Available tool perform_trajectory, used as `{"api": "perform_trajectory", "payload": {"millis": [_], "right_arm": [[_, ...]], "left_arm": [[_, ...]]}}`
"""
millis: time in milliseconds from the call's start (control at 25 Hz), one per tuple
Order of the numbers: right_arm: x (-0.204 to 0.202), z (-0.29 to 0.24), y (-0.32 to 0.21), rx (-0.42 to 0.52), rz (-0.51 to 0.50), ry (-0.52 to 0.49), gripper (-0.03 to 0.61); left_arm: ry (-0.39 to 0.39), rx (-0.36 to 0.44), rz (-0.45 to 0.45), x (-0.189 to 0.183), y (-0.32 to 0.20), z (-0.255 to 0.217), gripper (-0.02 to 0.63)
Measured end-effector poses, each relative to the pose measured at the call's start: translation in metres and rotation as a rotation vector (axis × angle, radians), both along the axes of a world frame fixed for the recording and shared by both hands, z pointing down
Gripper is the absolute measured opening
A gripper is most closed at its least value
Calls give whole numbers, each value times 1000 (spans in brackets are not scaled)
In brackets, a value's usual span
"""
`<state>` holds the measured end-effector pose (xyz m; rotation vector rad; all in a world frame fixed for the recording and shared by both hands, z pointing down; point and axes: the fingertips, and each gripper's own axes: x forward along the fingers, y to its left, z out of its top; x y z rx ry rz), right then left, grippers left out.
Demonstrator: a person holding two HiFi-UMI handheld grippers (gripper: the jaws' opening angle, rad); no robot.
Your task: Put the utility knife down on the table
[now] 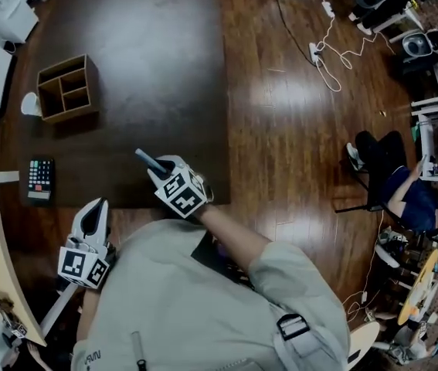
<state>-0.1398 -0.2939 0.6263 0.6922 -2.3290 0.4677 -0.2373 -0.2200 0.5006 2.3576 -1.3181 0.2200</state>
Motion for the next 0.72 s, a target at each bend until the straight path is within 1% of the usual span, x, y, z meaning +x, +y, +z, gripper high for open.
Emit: {"api": "perform_trajectory", "payload": {"millis": [120, 240, 360, 480, 600, 640, 720], "right_arm": [[0, 19, -2, 14, -53, 91, 89], [4, 34, -2, 14, -85, 155, 91], [8, 47, -1, -13, -98, 190, 91], [12, 56, -3, -25, -99, 201, 92], [28, 44, -15, 0, -49, 194, 121], [36, 35, -20, 21, -14, 186, 123], [55, 13, -27, 66, 89, 151, 126]], "left_arm": [[-13, -14, -11, -4, -5, 7, 2], [-11, -7, -27, -8, -10, 5, 2], [4, 5, -37, -10, -11, 5, 2], [8, 18, -28, -11, -6, 6, 2], [19, 42, -17, -7, 2, 3, 2], [22, 52, -12, -6, 6, 2, 2], [29, 68, -5, -6, 18, 1, 2]]}}
